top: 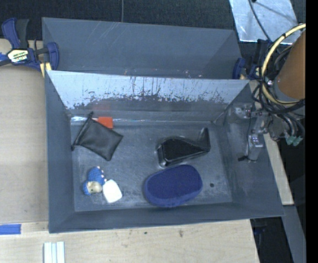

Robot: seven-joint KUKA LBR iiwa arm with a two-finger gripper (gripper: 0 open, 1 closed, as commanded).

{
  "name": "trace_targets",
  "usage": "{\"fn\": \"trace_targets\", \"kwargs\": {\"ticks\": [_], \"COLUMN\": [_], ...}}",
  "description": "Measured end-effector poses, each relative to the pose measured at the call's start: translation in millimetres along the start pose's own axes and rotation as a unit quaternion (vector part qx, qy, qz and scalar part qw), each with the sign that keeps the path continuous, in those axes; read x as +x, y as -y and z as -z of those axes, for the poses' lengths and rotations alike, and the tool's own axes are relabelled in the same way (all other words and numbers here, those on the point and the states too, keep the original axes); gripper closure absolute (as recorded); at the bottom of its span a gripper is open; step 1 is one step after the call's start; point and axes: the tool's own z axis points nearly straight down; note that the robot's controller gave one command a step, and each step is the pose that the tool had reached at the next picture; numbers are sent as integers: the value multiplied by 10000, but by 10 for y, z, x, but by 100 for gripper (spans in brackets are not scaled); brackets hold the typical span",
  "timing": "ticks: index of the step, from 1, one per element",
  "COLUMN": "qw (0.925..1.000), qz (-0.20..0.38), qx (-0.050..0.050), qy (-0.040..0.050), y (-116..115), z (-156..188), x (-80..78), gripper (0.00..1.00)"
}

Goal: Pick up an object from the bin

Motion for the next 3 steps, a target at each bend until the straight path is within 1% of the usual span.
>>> {"fn": "trace_targets", "kwargs": {"ticks": [1,2,3], "qw": [9995,9967,9987], "qz": [298,807,512], "qx": [16,-7,-12], "qy": [82,1,-31], "y": [-884,-1102,-998], "z": [-1757,-1497,-1483], "x": [-363,-587,-704], "gripper": [0,0,0]}}
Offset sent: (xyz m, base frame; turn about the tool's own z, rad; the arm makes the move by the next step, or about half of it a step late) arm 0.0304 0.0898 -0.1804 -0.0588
